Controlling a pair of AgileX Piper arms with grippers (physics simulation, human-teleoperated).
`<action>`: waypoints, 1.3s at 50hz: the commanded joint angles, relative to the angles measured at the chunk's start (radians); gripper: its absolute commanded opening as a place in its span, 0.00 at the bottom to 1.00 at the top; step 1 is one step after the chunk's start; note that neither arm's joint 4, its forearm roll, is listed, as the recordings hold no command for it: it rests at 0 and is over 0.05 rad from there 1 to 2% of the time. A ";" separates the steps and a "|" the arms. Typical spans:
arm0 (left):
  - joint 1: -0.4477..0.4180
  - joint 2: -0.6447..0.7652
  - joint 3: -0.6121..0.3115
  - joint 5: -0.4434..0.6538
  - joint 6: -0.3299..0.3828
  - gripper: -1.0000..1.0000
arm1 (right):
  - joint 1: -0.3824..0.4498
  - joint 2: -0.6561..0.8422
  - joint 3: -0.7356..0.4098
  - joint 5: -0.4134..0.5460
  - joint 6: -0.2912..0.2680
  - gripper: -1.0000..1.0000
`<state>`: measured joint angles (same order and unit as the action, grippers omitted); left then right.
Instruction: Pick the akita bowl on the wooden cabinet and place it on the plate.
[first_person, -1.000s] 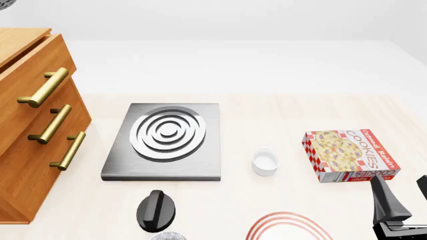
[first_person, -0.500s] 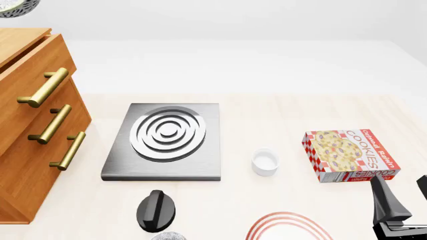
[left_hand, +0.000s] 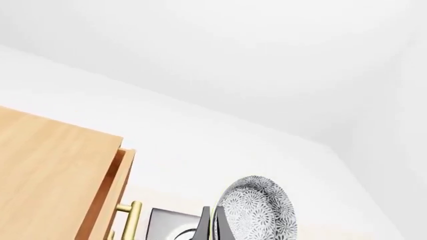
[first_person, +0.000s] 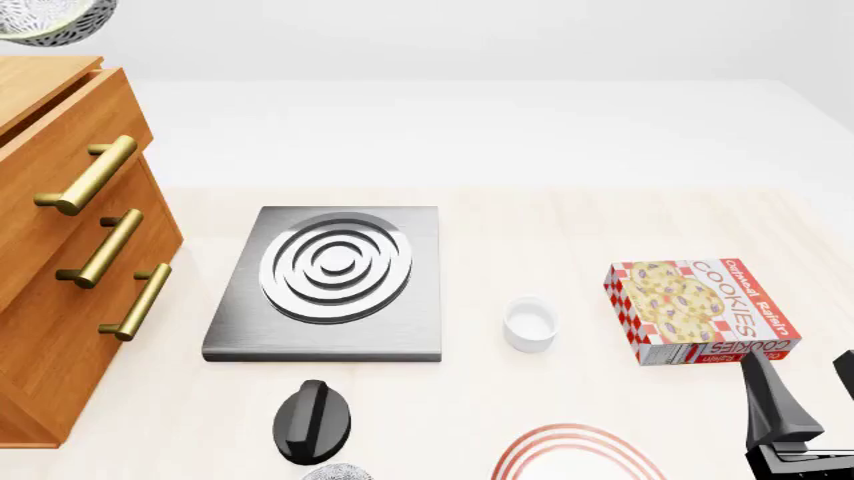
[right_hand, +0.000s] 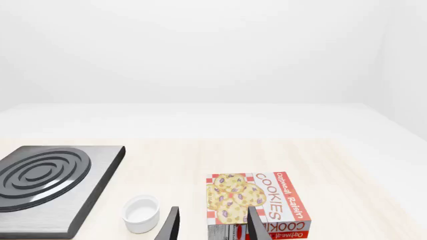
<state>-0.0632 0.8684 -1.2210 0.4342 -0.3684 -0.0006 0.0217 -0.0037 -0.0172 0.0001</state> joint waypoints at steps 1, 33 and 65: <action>-0.045 -0.008 0.010 -0.008 0.011 0.00 | 0.000 0.000 0.000 0.000 0.000 1.00; -0.173 -0.007 0.008 0.002 0.025 0.00 | 0.000 0.000 0.000 0.000 0.000 1.00; -0.289 -0.013 0.060 -0.019 0.039 0.00 | 0.000 0.000 0.000 0.000 0.000 1.00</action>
<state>-0.3123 0.8473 -1.1678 0.4270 -0.3415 -0.0006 0.0217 -0.0037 -0.0172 0.0000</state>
